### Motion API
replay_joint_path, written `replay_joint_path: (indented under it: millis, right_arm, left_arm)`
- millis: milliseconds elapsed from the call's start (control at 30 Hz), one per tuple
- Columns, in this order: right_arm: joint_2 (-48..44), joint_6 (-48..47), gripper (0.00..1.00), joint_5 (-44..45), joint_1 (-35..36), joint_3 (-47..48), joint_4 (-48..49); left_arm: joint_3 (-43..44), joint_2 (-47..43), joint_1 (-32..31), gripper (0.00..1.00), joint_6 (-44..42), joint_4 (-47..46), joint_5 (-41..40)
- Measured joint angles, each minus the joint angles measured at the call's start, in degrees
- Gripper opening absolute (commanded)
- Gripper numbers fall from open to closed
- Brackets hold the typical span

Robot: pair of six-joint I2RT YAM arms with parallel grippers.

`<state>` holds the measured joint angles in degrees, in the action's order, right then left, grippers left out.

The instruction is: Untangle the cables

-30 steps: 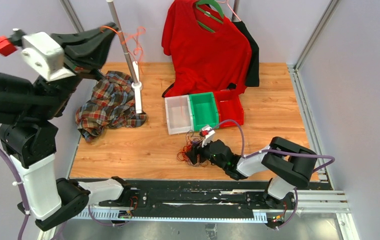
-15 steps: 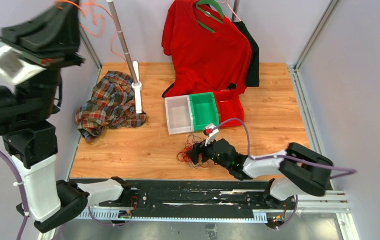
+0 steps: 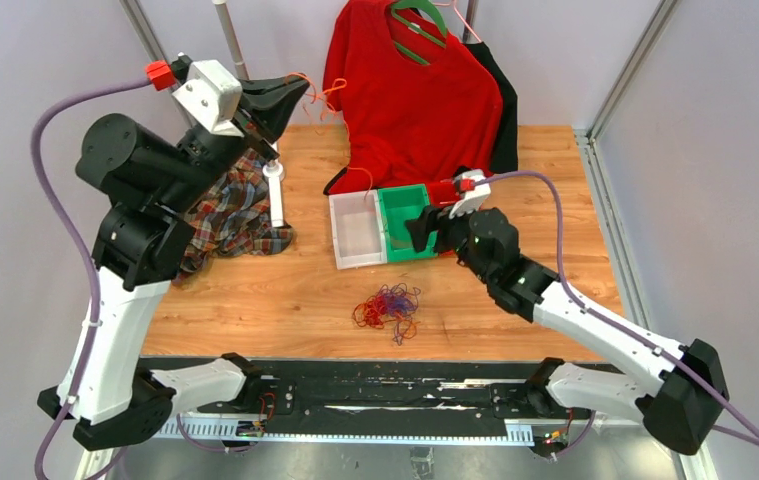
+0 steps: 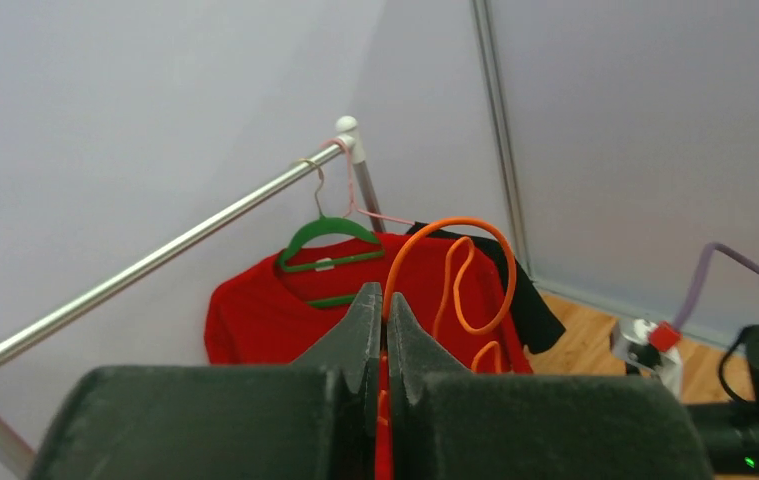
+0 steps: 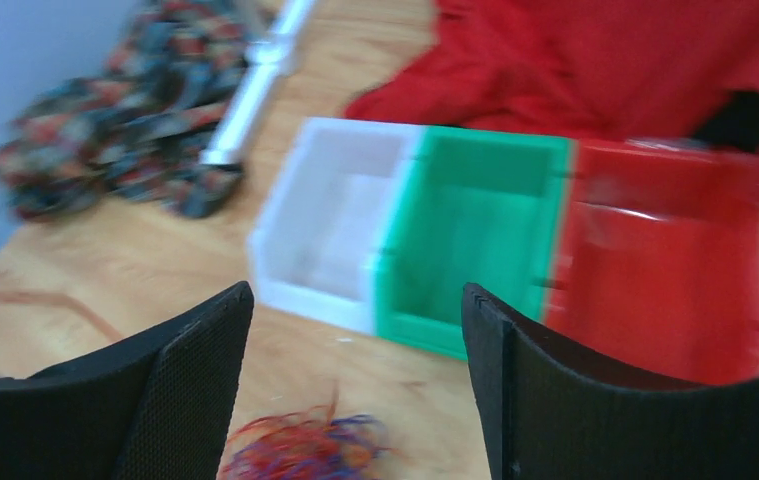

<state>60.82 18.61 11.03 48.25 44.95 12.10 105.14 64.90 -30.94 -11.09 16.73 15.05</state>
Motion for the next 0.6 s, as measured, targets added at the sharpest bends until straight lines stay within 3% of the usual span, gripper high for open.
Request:
replay_joint_path:
  millis: [267, 600]
  right_arm:
    - [11.4, -1.2, 0.64, 2.8, -15.0, 2.2, -6.1]
    - [28.5, -2.5, 0.56, 0.7, -18.2, 6.1, -1.8]
  left_arm:
    - [-1.7, 3.7, 0.0, 0.00, 5.0, -2.1, 2.8]
    - [-2.0, 14.7, 0.0, 0.00, 6.6, -3.5, 3.8]
